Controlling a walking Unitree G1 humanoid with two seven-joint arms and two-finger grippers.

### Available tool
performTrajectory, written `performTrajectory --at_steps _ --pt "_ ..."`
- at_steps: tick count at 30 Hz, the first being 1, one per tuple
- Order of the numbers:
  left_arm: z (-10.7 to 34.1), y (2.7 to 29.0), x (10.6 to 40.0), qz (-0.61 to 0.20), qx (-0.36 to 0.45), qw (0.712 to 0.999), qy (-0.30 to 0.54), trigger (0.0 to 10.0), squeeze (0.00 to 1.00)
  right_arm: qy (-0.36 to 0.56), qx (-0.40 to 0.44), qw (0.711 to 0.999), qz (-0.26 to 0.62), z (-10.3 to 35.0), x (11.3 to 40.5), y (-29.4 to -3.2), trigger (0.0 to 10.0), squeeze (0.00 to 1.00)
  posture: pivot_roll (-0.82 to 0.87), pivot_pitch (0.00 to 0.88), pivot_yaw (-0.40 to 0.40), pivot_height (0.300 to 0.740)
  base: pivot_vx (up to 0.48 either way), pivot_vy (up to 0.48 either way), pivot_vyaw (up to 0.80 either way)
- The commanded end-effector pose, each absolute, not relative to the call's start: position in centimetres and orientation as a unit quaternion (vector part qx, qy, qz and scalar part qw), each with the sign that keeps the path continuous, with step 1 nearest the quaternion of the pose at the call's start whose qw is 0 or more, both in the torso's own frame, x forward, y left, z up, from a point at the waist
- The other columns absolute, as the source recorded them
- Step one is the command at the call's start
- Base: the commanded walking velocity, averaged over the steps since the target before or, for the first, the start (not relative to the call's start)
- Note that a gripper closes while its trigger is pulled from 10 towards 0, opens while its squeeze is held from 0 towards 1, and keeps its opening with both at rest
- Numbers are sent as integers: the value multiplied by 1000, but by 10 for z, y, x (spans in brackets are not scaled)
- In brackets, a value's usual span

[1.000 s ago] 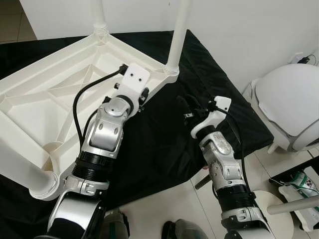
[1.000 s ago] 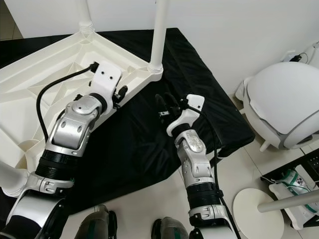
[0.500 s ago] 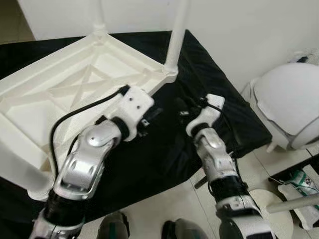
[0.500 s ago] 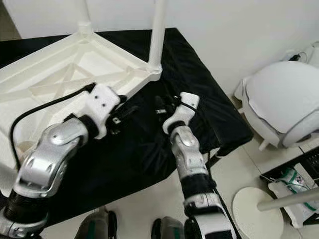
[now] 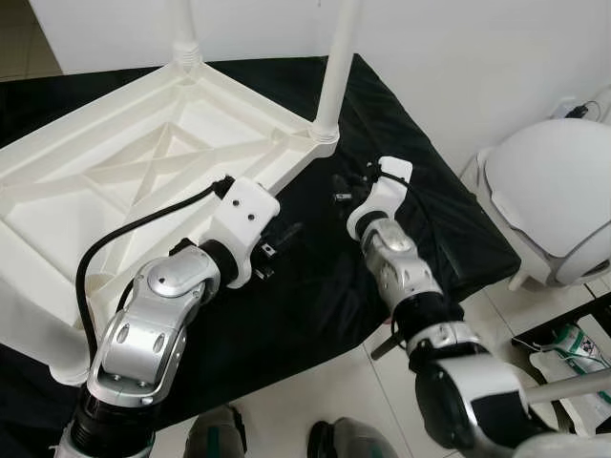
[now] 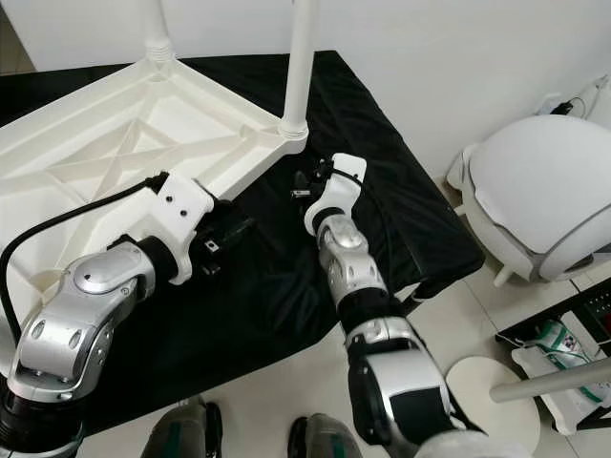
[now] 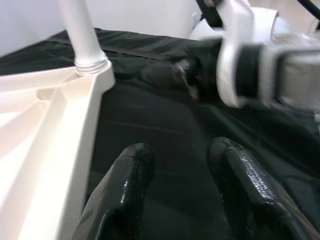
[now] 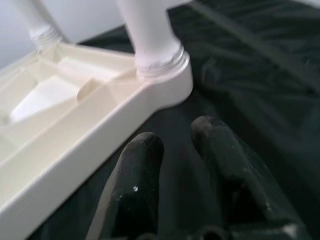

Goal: Building children table

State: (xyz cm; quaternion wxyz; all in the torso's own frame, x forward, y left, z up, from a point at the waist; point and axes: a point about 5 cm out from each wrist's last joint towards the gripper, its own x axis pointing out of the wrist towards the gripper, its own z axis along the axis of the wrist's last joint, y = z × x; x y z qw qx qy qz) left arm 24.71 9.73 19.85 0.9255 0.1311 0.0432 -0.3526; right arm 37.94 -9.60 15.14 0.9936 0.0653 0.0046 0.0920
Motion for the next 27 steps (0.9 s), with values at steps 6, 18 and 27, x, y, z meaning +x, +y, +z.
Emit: performTrajectory --at_steps 6,18,27 --pt "204 90 232 -370 115 921 48 10000 0 17 62 994 84 158 391 -92 10000 0 168 220 -105 740 0 0 0" --pt "228 69 221 -398 84 913 30 10000 0 9 50 990 135 174 396 -64 10000 0 182 345 -98 740 0 0 0" --pt "233 70 223 -396 84 914 30 10000 0 -18 57 982 181 192 399 -45 10000 0 204 351 -98 740 0 0 0"
